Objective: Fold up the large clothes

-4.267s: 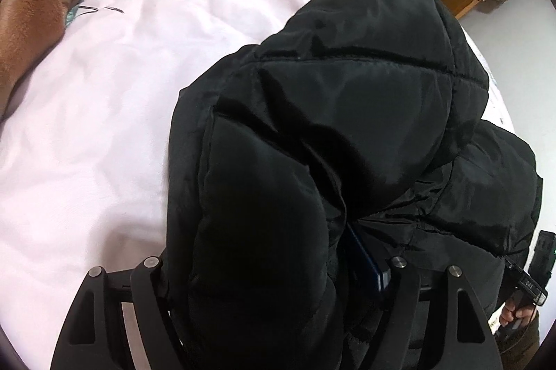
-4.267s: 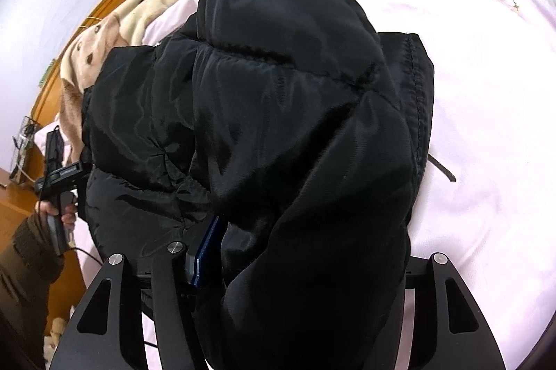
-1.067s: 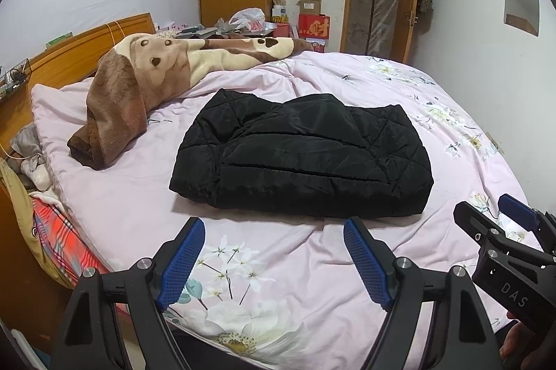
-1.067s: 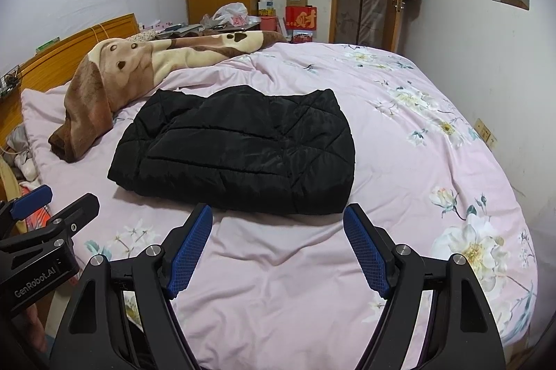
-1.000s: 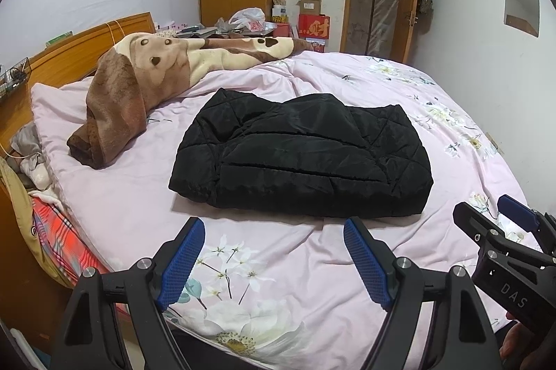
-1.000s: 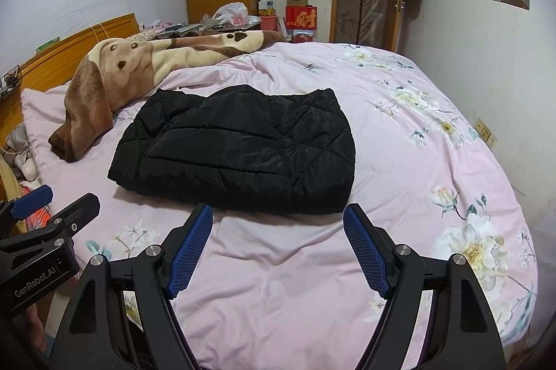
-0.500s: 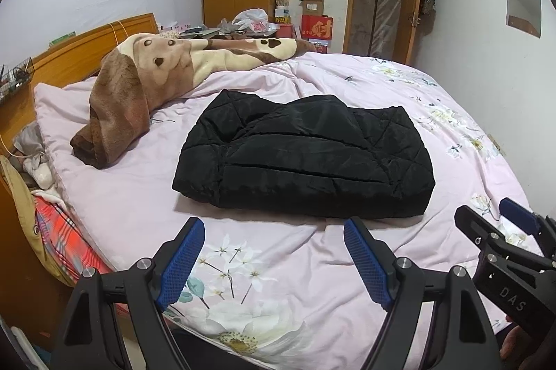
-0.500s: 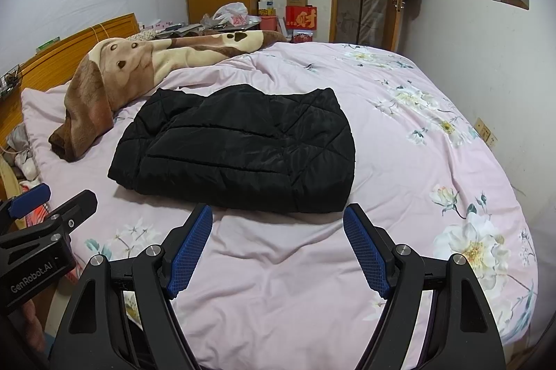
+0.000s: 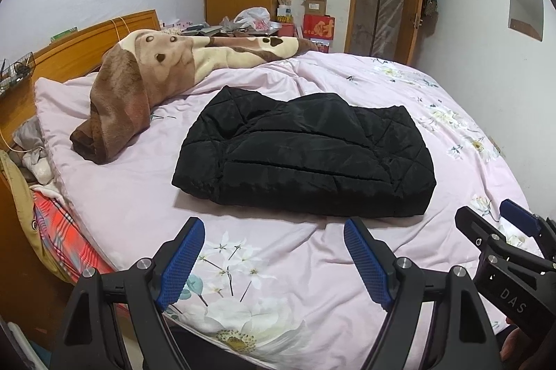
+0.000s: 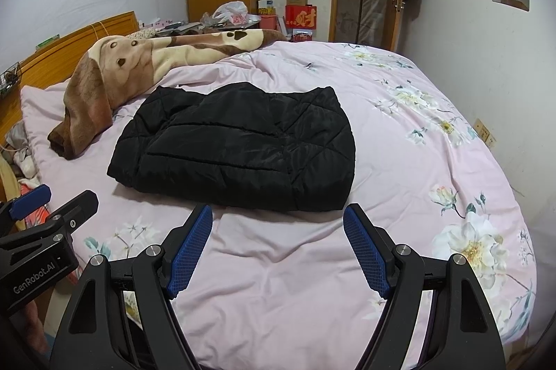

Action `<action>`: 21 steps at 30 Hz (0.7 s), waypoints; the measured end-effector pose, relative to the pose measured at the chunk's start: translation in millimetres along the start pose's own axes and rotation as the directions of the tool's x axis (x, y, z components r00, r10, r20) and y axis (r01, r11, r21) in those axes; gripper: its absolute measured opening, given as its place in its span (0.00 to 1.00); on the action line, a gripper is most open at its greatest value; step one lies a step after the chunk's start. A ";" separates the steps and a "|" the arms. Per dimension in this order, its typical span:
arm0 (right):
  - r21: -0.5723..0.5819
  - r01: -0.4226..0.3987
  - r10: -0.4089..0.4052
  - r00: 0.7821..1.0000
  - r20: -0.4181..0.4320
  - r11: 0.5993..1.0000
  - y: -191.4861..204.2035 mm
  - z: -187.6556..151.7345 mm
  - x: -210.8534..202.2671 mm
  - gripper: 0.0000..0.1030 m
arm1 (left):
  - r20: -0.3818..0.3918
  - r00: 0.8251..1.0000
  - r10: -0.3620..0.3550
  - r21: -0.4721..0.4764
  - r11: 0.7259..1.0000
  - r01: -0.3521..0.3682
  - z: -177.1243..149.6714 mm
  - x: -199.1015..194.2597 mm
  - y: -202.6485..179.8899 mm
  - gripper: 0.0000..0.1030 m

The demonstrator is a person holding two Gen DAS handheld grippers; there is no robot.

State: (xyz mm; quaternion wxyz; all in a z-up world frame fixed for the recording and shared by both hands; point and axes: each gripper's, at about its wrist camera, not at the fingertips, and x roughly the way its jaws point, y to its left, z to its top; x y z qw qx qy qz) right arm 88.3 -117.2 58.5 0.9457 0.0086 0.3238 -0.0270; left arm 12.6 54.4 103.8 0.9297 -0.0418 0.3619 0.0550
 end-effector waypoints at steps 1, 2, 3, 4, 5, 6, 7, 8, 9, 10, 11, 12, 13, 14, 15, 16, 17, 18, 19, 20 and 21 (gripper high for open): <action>-0.001 0.000 0.000 1.000 0.001 1.000 0.0 -0.2 -0.5 0.75 | 0.002 1.000 0.009 0.004 1.000 -0.009 -0.5 -0.3 -1.0 0.80; 0.001 0.000 0.000 1.000 0.002 1.000 0.1 0.2 -0.4 0.75 | 0.003 1.000 0.017 0.008 1.000 -0.017 -0.8 -0.5 -1.9 0.80; 0.002 0.000 0.000 1.000 0.002 1.000 0.3 0.3 0.0 0.75 | 0.003 1.000 0.021 0.012 1.000 -0.021 -0.9 -0.6 -2.7 0.80; 0.002 0.000 0.000 1.000 0.001 1.000 0.5 0.6 -0.1 0.75 | -0.001 1.000 0.016 0.013 1.000 -0.016 -1.2 -0.5 -3.0 0.80; 0.003 0.001 -0.001 1.000 0.000 1.000 0.4 0.2 0.0 0.75 | -0.002 1.000 0.014 0.012 1.000 -0.014 -1.4 -0.8 -3.0 0.80; 0.004 0.001 -0.001 1.000 -0.001 1.000 0.3 0.2 0.1 0.76 | 0.004 1.000 0.016 0.014 1.000 -0.016 -1.7 -1.6 -3.0 0.80; 0.003 0.000 0.000 1.000 -0.001 1.000 0.2 -0.1 -0.1 0.75 | 0.008 1.000 0.020 0.016 1.000 -0.020 -1.9 -2.0 -3.1 0.80; 0.003 0.001 -0.001 1.000 -0.002 1.000 -0.1 -1.9 0.0 0.75 | 0.007 1.000 0.020 0.017 1.000 -0.020 -2.0 -1.7 -3.1 0.80; 0.002 0.000 0.000 1.000 -0.002 1.000 -0.6 -2.0 0.6 0.75 | 0.005 1.000 0.017 0.016 1.000 -0.017 -2.1 -1.7 -2.3 0.80; 0.002 0.000 0.000 1.000 -0.002 1.000 -0.6 -2.5 0.5 0.75 | 0.002 1.000 0.015 0.012 1.000 -0.015 -2.3 -1.0 -1.6 0.80; 0.001 0.000 0.000 1.000 -0.003 1.000 -0.7 -3.0 0.4 0.75 | 0.001 1.000 0.015 0.010 1.000 -0.015 -2.4 -0.7 -1.2 0.80; 0.001 0.000 0.000 1.000 -0.002 1.000 -0.6 -3.0 0.3 0.75 | 0.001 1.000 0.016 0.009 1.000 -0.016 -2.8 -0.7 -0.9 0.80; 0.001 0.000 0.000 1.000 -0.002 1.000 -0.7 -3.1 0.2 0.75 | 0.000 1.000 0.017 0.008 1.000 -0.017 -2.9 -0.5 -0.6 0.80; 0.003 0.001 -0.001 1.000 -0.002 1.000 -0.3 -2.7 0.4 0.75 | -0.001 1.000 0.017 0.007 1.000 -0.017 -3.0 0.0 -0.3 0.80; 0.004 0.000 0.000 1.000 -0.004 1.000 -0.1 -2.8 0.6 0.75 | -0.002 1.000 0.015 0.006 1.000 -0.015 -2.9 0.3 0.5 0.80; 0.003 0.000 0.000 1.000 -0.005 1.000 -0.2 -3.2 0.6 0.75 | -0.002 1.000 0.015 0.005 1.000 -0.015 -2.9 0.5 1.1 0.80; 0.003 0.000 0.000 1.000 -0.006 1.000 -0.9 -5.0 1.2 0.75 | -0.001 1.000 0.018 0.005 1.000 -0.018 -2.8 0.2 0.9 0.80; 0.002 -0.001 0.001 1.000 -0.006 1.000 -1.4 -6.6 0.7 0.75 | 0.001 1.000 0.019 0.007 1.000 -0.019 -2.9 0.0 0.8 0.80; 0.001 -0.001 0.001 1.000 -0.005 1.000 -1.6 -6.8 0.7 0.75 | 0.000 1.000 0.019 0.008 1.000 -0.019 -3.2 0.0 0.7 0.80; 0.002 -0.001 0.001 1.000 -0.006 1.000 -0.9 -4.9 1.2 0.75 | 0.000 1.000 0.019 0.007 1.000 -0.019 -3.4 -0.2 0.4 0.80; 0.002 -0.001 0.001 1.000 -0.006 1.000 -1.4 -6.6 1.1 0.75 | 0.001 1.000 0.019 0.006 1.000 -0.019 -3.5 -0.3 0.4 0.80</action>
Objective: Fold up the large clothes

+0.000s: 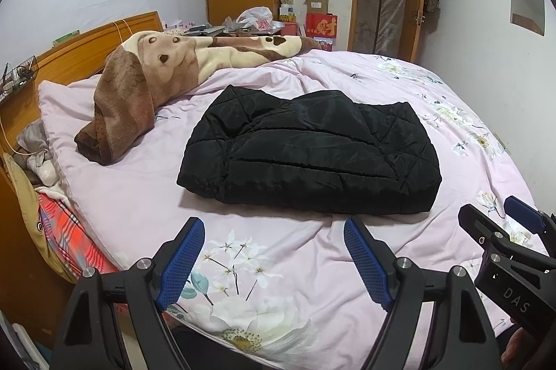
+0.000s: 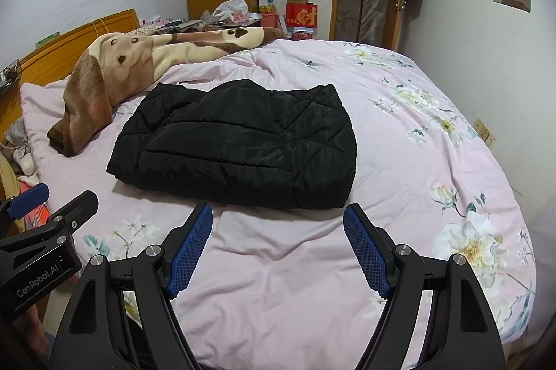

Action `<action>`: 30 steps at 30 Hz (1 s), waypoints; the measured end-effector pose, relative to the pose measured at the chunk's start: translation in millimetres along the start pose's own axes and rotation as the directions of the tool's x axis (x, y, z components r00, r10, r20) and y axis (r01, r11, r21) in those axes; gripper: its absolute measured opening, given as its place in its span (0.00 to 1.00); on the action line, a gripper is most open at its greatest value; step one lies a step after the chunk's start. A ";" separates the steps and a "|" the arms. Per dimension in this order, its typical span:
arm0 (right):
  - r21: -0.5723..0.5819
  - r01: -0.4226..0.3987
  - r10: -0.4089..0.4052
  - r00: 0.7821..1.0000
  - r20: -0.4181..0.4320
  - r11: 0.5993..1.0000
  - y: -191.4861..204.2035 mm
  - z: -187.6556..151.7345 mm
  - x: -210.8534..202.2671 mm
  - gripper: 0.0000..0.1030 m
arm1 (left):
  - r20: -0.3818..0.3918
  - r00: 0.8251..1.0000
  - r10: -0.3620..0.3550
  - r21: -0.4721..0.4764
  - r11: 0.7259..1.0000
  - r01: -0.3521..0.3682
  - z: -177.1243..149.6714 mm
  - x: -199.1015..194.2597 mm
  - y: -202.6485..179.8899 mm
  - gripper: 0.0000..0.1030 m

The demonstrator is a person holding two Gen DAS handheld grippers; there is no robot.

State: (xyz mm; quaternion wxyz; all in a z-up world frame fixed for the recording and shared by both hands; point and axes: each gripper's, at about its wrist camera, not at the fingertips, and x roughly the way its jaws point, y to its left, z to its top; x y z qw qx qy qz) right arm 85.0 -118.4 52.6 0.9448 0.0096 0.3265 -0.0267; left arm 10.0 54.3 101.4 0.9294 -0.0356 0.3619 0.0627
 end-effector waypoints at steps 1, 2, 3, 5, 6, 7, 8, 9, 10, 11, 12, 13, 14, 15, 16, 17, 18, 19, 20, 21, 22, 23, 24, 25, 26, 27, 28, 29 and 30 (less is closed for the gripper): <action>0.001 0.001 -0.001 1.000 0.000 1.000 0.6 1.0 0.0 0.75 | 0.000 1.000 0.000 -0.002 1.000 0.000 -0.1 0.1 0.3 0.80; 0.001 0.001 -0.001 1.000 -0.001 1.000 0.4 0.2 -0.1 0.75 | 0.000 1.000 -0.001 -0.001 1.000 0.001 0.2 0.3 0.5 0.80; 0.001 0.001 -0.001 1.000 -0.001 1.000 0.2 0.0 -0.1 0.75 | -0.001 1.000 -0.001 -0.001 1.000 0.001 0.3 0.4 0.9 0.80; 0.002 0.001 -0.001 1.000 -0.001 1.000 0.3 0.3 -0.3 0.75 | 0.001 1.000 0.008 -0.004 1.000 -0.008 -0.3 0.3 0.8 0.80; 0.001 0.001 -0.001 1.000 -0.001 1.000 0.2 0.1 -0.4 0.75 | 0.003 1.000 0.011 -0.003 1.000 -0.011 -0.6 0.1 0.5 0.80; 0.000 0.000 0.000 1.000 0.000 1.000 0.2 -0.1 -0.4 0.75 | 0.004 1.000 0.012 -0.004 1.000 -0.012 -0.8 0.2 0.5 0.80; 0.000 0.000 0.000 1.000 -0.001 1.000 0.1 0.3 -0.2 0.75 | 0.003 1.000 0.010 -0.003 1.000 -0.010 -1.1 0.4 0.5 0.80; 0.000 0.001 -0.001 1.000 -0.002 1.000 0.0 0.1 -0.2 0.75 | 0.003 1.000 0.013 -0.005 1.000 -0.013 -1.2 0.2 0.3 0.80; 0.001 0.001 -0.001 1.000 -0.002 1.000 0.1 0.0 -0.4 0.75 | 0.006 1.000 0.015 -0.007 1.000 -0.015 -1.5 -0.2 0.3 0.80; 0.001 0.000 0.000 1.000 -0.001 1.000 0.2 0.5 -0.5 0.75 | 0.009 1.000 0.013 -0.005 1.000 -0.013 -1.6 0.0 0.1 0.80; 0.001 0.001 -0.001 1.000 -0.001 1.000 0.5 2.0 -0.2 0.75 | 0.008 1.000 0.012 -0.006 1.000 -0.012 -2.0 0.3 0.1 0.80; 0.002 0.000 0.000 1.000 -0.003 1.000 0.0 0.1 -0.3 0.75 | 0.009 1.000 0.017 -0.008 1.000 -0.017 -2.5 -0.1 -0.6 0.80; 0.002 -0.001 0.001 1.000 -0.002 1.000 0.2 0.5 -0.7 0.75 | 0.009 1.000 0.017 -0.008 1.000 -0.017 -2.9 -0.1 -0.9 0.80; 0.001 -0.001 0.001 1.000 0.000 1.000 0.1 0.3 -0.9 0.75 | 0.007 1.000 0.015 -0.011 1.000 -0.015 -3.2 -0.2 -0.9 0.80; -0.001 -0.001 0.001 1.000 0.000 1.000 0.2 0.3 -0.8 0.75 | 0.009 1.000 0.014 -0.015 1.000 -0.014 -3.6 -0.7 -1.1 0.80; -0.001 -0.001 0.001 1.000 0.000 1.000 0.3 0.6 -0.7 0.75 | 0.011 1.000 0.012 -0.015 1.000 -0.012 -3.4 -0.9 -0.6 0.80; -0.002 -0.001 0.001 1.000 -0.001 1.000 -0.2 0.6 0.5 0.75 | 0.009 1.000 0.005 -0.019 1.000 -0.004 -3.0 -1.2 0.1 0.80; -0.002 -0.002 0.002 1.000 -0.003 1.000 -0.6 -1.6 0.8 0.75 | 0.012 1.000 -0.004 -0.020 1.000 0.004 -3.2 -2.2 -0.1 0.80; -0.001 -0.001 0.001 1.000 -0.002 1.000 -0.4 -1.5 0.4 0.75 | 0.018 1.000 -0.003 -0.021 1.000 0.003 -3.2 -3.6 -0.2 0.80; -0.001 -0.002 0.002 1.000 -0.003 1.000 -0.7 -3.2 0.5 0.75 | 0.020 1.000 0.009 -0.025 1.000 -0.008 -2.9 -4.5 0.1 0.80; -0.001 -0.003 0.003 1.000 -0.003 1.000 -0.7 -3.1 0.6 0.75 | 0.023 1.000 0.019 -0.028 0.999 -0.018 -2.8 -5.2 0.2 0.80; -0.002 -0.002 0.002 1.000 -0.003 1.000 -0.5 -0.8 0.7 0.75 | 0.025 1.000 0.015 -0.032 0.999 -0.014 -2.8 -5.5 0.8 0.80; -0.001 -0.001 0.001 1.000 -0.002 1.000 -0.5 -0.6 0.6 0.75 | 0.022 1.000 0.017 -0.036 0.999 -0.016 -2.3 -5.2 2.0 0.80; -0.002 -0.003 0.003 1.000 -0.002 1.000 -0.8 -1.3 0.6 0.76 | 0.023 0.999 0.024 -0.041 0.999 -0.023 -2.4 -5.7 2.5 0.80; -0.002 -0.003 0.003 1.000 -0.001 1.000 -1.1 -2.4 0.7 0.75 | 0.025 0.999 0.027 -0.049 0.998 -0.026 -1.8 -6.0 4.0 0.80; -0.002 -0.002 0.002 1.000 -0.003 1.000 -0.9 -0.3 0.7 0.75 | 0.023 1.000 0.018 -0.055 0.998 -0.016 -1.5 -5.9 5.5 0.80; -0.001 -0.003 0.003 1.000 -0.003 1.000 -1.2 -2.6 0.8 0.75 | 0.020 1.000 0.015 -0.058 0.998 -0.014 -1.4 -5.7 6.2 0.80; -0.002 -0.003 0.003 1.000 -0.004 1.000 -1.2 -2.3 0.7 0.75 | 0.018 1.000 0.023 -0.056 0.998 -0.022 -1.7 -5.7 6.0 0.80; -0.001 -0.003 0.003 1.000 -0.003 1.000 -1.3 -2.3 0.6 0.75 | 0.021 0.999 0.026 -0.050 0.998 -0.025 -1.1 -6.2 6.1 0.80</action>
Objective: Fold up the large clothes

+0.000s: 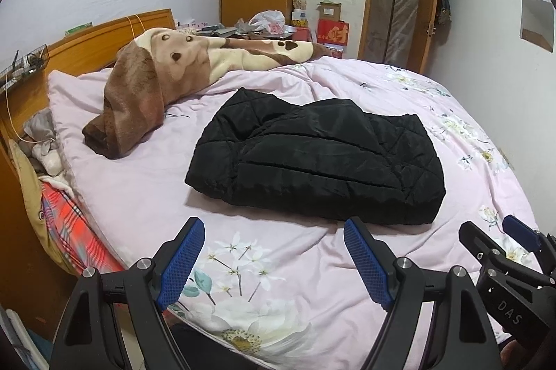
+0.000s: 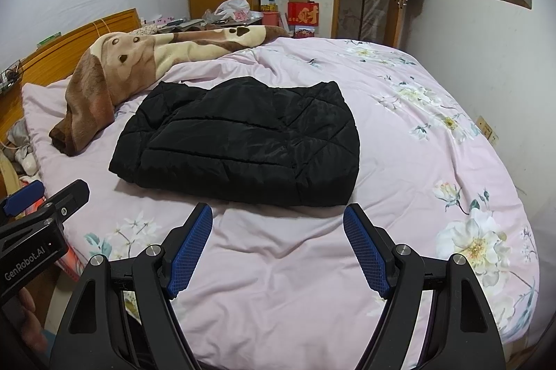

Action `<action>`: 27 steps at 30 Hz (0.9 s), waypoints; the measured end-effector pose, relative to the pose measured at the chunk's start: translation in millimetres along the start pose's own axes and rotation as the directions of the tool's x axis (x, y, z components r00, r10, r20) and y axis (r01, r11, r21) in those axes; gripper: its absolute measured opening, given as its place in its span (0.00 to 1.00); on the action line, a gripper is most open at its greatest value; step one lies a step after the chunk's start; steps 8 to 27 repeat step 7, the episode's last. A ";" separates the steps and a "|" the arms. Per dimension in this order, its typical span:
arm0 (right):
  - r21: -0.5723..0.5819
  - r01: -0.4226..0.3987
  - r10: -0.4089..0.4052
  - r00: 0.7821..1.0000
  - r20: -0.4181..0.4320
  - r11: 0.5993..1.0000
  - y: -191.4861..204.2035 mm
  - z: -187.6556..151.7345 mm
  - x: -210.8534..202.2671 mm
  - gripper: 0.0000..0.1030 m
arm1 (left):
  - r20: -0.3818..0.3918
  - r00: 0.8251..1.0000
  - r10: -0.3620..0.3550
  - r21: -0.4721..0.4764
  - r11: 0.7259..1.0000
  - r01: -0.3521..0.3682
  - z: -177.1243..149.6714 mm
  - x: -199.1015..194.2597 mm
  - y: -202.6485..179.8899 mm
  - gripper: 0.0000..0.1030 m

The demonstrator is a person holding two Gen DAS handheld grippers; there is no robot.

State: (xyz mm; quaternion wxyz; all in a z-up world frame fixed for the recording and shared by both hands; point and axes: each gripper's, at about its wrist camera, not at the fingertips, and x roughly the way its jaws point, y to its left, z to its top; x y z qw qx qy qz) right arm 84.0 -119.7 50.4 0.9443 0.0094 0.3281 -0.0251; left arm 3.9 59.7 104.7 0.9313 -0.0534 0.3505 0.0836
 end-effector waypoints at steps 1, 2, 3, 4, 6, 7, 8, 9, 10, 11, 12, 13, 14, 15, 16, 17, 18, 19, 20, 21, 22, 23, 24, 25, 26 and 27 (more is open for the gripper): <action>0.000 -0.001 0.001 1.000 0.000 1.000 -0.1 -0.1 0.0 0.75 | 0.003 1.000 0.002 0.011 1.000 -0.002 0.2 -0.7 -0.7 0.80; 0.000 0.000 0.000 1.000 0.000 1.000 -0.1 0.5 0.0 0.75 | 0.004 1.000 0.004 0.015 1.000 -0.004 0.2 -1.1 -1.2 0.80; 0.000 0.000 0.000 1.000 0.000 1.000 -0.1 0.3 0.0 0.75 | 0.006 1.000 0.001 0.020 1.000 -0.001 0.6 -1.5 -1.9 0.80; 0.000 -0.001 0.001 1.000 0.000 1.000 -0.2 0.1 0.0 0.75 | 0.007 1.000 0.000 0.023 1.000 0.000 0.6 -1.7 -2.6 0.80; -0.002 0.000 0.000 1.000 0.000 1.000 -0.3 2.4 0.1 0.75 | 0.010 1.000 0.006 0.034 0.999 -0.007 0.9 -1.8 -3.9 0.80; -0.002 0.001 -0.001 1.000 -0.001 1.000 -0.5 1.2 0.1 0.75 | 0.012 1.000 0.003 0.037 0.999 -0.003 0.9 -2.1 -4.5 0.80; -0.002 0.001 -0.001 1.000 -0.001 1.000 -0.5 1.2 0.1 0.75 | 0.012 1.000 0.003 0.037 0.999 -0.003 0.9 -2.1 -4.5 0.80; -0.002 0.001 -0.001 1.000 -0.001 1.000 -0.5 1.2 0.1 0.75 | 0.012 1.000 0.003 0.037 0.999 -0.003 0.9 -2.1 -4.5 0.80; -0.002 0.001 -0.001 1.000 -0.001 1.000 -0.5 1.2 0.1 0.75 | 0.012 1.000 0.003 0.037 0.999 -0.003 0.9 -2.1 -4.5 0.80; -0.002 0.001 -0.001 1.000 -0.001 1.000 -0.5 1.2 0.1 0.75 | 0.012 1.000 0.003 0.037 0.999 -0.003 0.9 -2.1 -4.5 0.80; -0.002 0.001 -0.001 1.000 -0.001 1.000 -0.5 1.2 0.1 0.75 | 0.012 1.000 0.003 0.037 0.999 -0.003 0.9 -2.1 -4.5 0.80; -0.002 0.001 -0.001 1.000 -0.001 1.000 -0.5 1.2 0.1 0.75 | 0.012 1.000 0.003 0.037 0.999 -0.003 0.9 -2.1 -4.5 0.80; -0.002 0.001 -0.001 1.000 -0.001 1.000 -0.5 1.2 0.1 0.75 | 0.012 1.000 0.003 0.037 0.999 -0.003 0.9 -2.1 -4.5 0.80; -0.002 0.001 -0.001 1.000 -0.001 1.000 -0.5 1.2 0.1 0.75 | 0.012 1.000 0.003 0.037 0.999 -0.003 0.9 -2.1 -4.5 0.80; -0.002 0.001 -0.001 1.000 -0.001 1.000 -0.5 1.2 0.1 0.75 | 0.012 1.000 0.003 0.037 0.999 -0.003 0.9 -2.1 -4.5 0.80; -0.002 0.001 -0.001 1.000 -0.001 1.000 -0.5 1.2 0.1 0.75 | 0.012 1.000 0.003 0.037 0.999 -0.003 0.9 -2.1 -4.5 0.80; -0.002 0.001 -0.001 1.000 -0.001 1.000 -0.5 1.2 0.1 0.75 | 0.012 1.000 0.003 0.037 0.999 -0.003 0.9 -2.1 -4.5 0.80; -0.002 0.001 -0.001 1.000 -0.001 1.000 -0.5 1.2 0.1 0.75 | 0.012 1.000 0.003 0.037 0.999 -0.003 0.9 -2.1 -4.5 0.80; -0.002 0.001 -0.001 1.000 -0.001 1.000 -0.5 1.2 0.1 0.75 | 0.012 1.000 0.003 0.037 0.999 -0.003 0.9 -2.1 -4.5 0.80; -0.002 0.001 -0.001 1.000 -0.001 1.000 -0.5 1.2 0.1 0.75 | 0.012 1.000 0.003 0.037 0.999 -0.003 0.9 -2.1 -4.5 0.80; -0.002 0.001 -0.001 1.000 -0.001 1.000 -0.5 1.2 0.1 0.75 | 0.012 1.000 0.003 0.037 0.999 -0.003 0.9 -2.1 -4.5 0.80; -0.002 0.001 -0.001 1.000 -0.001 1.000 -0.5 1.2 0.1 0.75 | 0.012 1.000 0.003 0.037 0.999 -0.003 0.9 -2.1 -4.5 0.80; -0.002 0.001 -0.001 1.000 -0.001 1.000 -0.5 1.2 0.1 0.75 | 0.012 1.000 0.003 0.037 0.999 -0.003 0.9 -2.1 -4.5 0.80; -0.002 0.001 -0.001 1.000 -0.001 1.000 -0.5 1.2 0.1 0.75 | 0.012 1.000 0.003 0.037 0.999 -0.003 0.9 -2.1 -4.5 0.80; -0.002 0.001 -0.001 1.000 -0.001 1.000 -0.5 1.2 0.1 0.75 | 0.012 1.000 0.003 0.037 0.999 -0.003 0.9 -2.1 -4.5 0.80; -0.002 0.001 -0.001 1.000 -0.001 1.000 -0.5 1.2 0.1 0.75 | 0.012 1.000 0.003 0.037 0.999 -0.003 0.9 -2.1 -4.5 0.80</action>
